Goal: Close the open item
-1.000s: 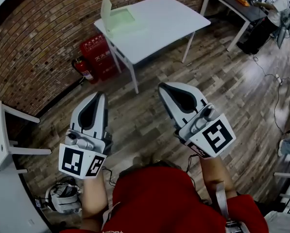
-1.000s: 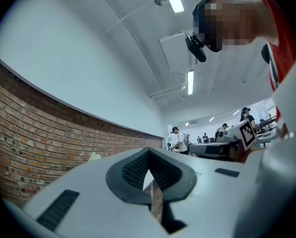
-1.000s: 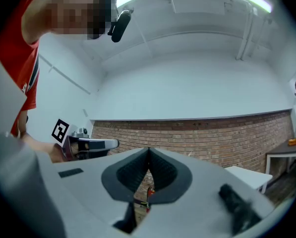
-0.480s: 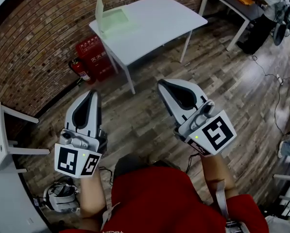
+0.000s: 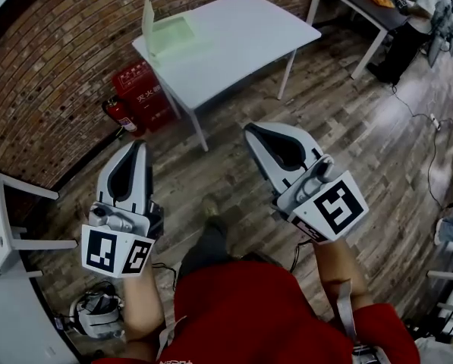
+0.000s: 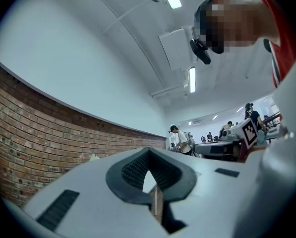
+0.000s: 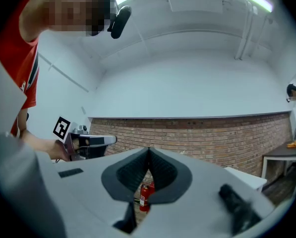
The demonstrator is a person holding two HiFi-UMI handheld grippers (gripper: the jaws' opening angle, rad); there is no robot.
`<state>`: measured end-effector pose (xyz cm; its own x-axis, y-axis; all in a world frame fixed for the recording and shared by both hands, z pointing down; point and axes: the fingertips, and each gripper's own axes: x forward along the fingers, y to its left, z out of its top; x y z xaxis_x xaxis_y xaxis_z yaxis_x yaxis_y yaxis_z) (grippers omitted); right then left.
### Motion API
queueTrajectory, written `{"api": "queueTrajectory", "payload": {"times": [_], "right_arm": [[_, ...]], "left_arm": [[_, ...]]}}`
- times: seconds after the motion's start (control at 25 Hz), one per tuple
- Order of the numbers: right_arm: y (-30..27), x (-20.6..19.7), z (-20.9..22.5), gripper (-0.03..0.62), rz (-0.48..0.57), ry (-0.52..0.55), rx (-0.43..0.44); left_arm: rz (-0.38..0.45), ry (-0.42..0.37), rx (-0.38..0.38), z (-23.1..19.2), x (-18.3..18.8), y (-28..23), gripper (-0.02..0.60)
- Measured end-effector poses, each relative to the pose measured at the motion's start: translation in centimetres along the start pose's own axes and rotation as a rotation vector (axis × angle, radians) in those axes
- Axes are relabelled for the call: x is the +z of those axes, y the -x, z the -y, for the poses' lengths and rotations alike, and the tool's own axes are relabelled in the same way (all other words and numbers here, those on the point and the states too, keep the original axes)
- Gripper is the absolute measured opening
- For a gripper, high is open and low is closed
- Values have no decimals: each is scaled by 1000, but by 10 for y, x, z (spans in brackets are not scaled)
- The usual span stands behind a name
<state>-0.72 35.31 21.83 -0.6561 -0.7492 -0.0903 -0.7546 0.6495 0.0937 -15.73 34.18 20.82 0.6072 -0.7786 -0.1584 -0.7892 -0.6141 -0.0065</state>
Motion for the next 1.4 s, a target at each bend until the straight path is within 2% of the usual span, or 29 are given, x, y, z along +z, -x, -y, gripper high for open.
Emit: {"api": "queueTrajectory", "payload": {"times": [0.32,0.92,1.4], "right_arm": [[-43,-10,41,31,-20,22,-24],[-192,-35,118,31,-83,53,-37],[-281,-46,163,31,-113,68,-68]], "left_arm": [[22,16,3,-45,-12,-45,11],[12,-15,8,-173,-44,-151,11],[-3,-26,-18,-243,-61,-221,12]]}}
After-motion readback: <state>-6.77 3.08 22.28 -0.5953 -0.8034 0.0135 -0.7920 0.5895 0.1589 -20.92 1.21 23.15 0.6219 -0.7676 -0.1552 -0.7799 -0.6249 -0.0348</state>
